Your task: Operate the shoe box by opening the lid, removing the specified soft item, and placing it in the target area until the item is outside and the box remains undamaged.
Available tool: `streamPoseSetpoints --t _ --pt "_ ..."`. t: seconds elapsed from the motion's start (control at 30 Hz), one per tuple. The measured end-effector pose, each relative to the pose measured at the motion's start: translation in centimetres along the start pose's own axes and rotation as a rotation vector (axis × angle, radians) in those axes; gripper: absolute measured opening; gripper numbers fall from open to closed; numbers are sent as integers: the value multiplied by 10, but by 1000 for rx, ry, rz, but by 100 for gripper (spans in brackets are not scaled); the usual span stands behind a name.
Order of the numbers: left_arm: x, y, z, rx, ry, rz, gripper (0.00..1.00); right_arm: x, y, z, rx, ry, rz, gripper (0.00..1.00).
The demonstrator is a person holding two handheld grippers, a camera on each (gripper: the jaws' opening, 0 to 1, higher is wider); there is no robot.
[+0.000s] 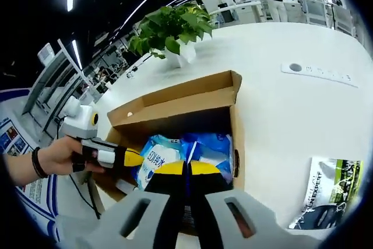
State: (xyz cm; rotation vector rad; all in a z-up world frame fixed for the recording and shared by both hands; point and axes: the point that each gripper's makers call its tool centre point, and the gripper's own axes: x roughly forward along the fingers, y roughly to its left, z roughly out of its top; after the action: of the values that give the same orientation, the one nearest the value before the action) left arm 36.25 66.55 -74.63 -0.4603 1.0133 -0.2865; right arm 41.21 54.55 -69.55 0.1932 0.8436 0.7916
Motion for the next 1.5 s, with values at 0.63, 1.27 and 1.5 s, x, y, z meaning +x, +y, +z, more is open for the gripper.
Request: streamPoseSetpoints --t 0.63,1.27,1.5 --pt "-39 -18 21 66 -91 17 1 -13 6 14 14 -35 15 0" --pt "-46 -52 35 130 -115 -1 1 -46 -2 25 16 -93 -3 0" --pt "-34 -82 40 182 -99 -36 1 -70 -22 24 47 -129 -36 0"
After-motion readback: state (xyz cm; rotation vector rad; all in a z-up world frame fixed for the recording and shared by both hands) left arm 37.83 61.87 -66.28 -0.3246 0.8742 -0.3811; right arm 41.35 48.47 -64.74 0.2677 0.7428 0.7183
